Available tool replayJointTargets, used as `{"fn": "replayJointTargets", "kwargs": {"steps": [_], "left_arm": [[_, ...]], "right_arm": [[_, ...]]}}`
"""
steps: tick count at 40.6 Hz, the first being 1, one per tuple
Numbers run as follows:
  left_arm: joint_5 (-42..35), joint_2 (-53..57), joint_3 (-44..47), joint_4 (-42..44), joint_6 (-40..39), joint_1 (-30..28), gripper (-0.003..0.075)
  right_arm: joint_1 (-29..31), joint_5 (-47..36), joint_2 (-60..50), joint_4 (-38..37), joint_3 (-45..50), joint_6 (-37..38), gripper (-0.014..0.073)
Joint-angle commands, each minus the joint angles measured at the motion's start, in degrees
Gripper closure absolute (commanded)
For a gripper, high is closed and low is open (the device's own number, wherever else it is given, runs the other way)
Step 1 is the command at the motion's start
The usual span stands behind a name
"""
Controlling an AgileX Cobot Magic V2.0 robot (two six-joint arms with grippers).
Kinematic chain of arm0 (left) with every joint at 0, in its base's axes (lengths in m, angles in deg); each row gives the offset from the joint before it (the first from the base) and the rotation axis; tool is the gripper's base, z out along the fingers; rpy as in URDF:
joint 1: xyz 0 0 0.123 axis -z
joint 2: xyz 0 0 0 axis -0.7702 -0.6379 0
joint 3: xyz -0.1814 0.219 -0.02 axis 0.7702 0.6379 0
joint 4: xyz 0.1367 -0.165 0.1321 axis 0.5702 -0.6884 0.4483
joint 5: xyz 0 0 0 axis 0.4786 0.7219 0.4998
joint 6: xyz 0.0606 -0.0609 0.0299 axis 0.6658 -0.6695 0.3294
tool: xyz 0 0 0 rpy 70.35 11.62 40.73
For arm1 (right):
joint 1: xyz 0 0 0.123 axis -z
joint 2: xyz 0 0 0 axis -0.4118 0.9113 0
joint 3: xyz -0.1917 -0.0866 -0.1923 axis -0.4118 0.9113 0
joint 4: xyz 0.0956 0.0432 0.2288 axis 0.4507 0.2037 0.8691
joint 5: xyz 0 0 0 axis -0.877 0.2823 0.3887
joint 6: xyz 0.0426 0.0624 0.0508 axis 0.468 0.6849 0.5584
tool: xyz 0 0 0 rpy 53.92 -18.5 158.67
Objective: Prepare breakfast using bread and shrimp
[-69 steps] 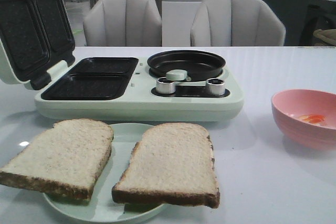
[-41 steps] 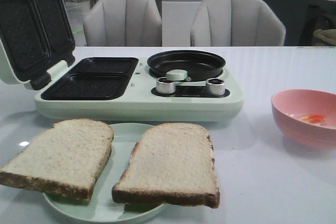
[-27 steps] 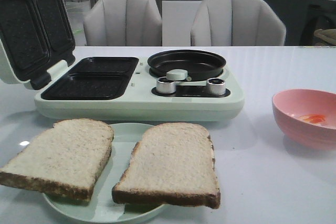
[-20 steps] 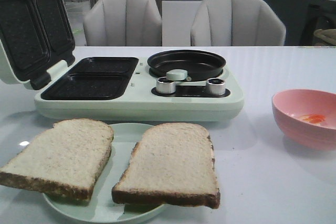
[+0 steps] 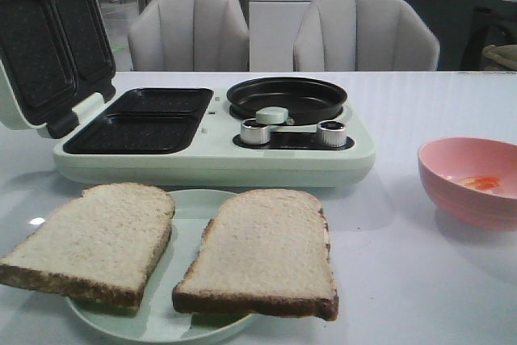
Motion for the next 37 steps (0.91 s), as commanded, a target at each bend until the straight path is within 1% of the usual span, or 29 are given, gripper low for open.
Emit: {"fn": "replayJointTargets", "kwargs": {"steps": [1,5,16,18,19,20,21,23,24,25,26,29,31,32,37], "left_arm": [[0.91,-3.34,-1.81,-0.54,-0.38,0.08,0.0619],[3.92,-5.74,-1.81,-0.54,-0.38,0.08,0.0619],[2.15,-9.82,-1.35,-0.70,-0.38,0.08,0.0619],[2.75,-10.38,-1.35,-0.70,-0.38,0.08,0.0616],[3.02,-10.74,-1.35,-0.70,-0.38,0.08,0.0610],[3.39,-11.05,-1.35,-0.59,-0.38,0.08,0.0596],[3.71,-11.36,-1.24,-0.59,-0.38,0.08,0.0565],[3.80,-12.03,-1.11,-0.50,0.04,0.08,0.0479],[4.01,-12.15,-1.10,-0.50,0.69,0.08,0.0416],[4.34,-12.43,-0.99,-0.50,1.41,0.08,0.0349],[4.63,-12.57,-0.99,-0.50,1.41,0.08,0.0300],[5.47,-13.12,-0.99,-1.24,1.41,0.20,0.0156],[5.77,-13.38,-0.99,-2.25,2.07,0.77,0.0115],[6.01,-13.62,-0.99,-2.61,3.19,1.52,0.0111],[6.14,-15.15,-0.99,-3.74,8.39,8.18,0.0128]], "right_arm": [[0.15,-2.24,4.45,-0.06,-0.80,-0.14,0.0559],[0.15,-1.89,8.13,-0.06,0.75,-0.14,0.0559],[0.15,-1.40,16.30,-0.06,2.70,-0.14,0.0558],[0.15,-1.40,17.31,-0.06,2.70,-0.14,0.0542],[0.15,-1.40,17.54,-0.06,2.70,-0.14,0.0514],[0.15,-1.40,17.85,-0.06,2.70,-0.14,0.0484],[0.15,-1.40,18.04,-0.06,2.70,-0.14,0.0433],[0.15,-1.48,18.41,-0.06,2.70,-0.14,0.0325],[0.15,-1.53,18.41,-0.06,2.70,-0.14,0.0260],[0.15,-1.65,18.41,-0.06,2.70,-0.14,0.0215],[0.15,-1.86,18.41,-0.06,2.70,-0.14,0.0162],[0.15,-2.70,18.41,-0.01,2.70,-0.14,0.0068],[0.15,-3.20,18.41,-0.01,2.70,-0.14,0.0048],[0.15,-3.28,18.41,-0.01,2.70,-0.14,0.0048],[0.15,-2.98,18.41,-0.01,2.70,-0.14,0.0048]]}}
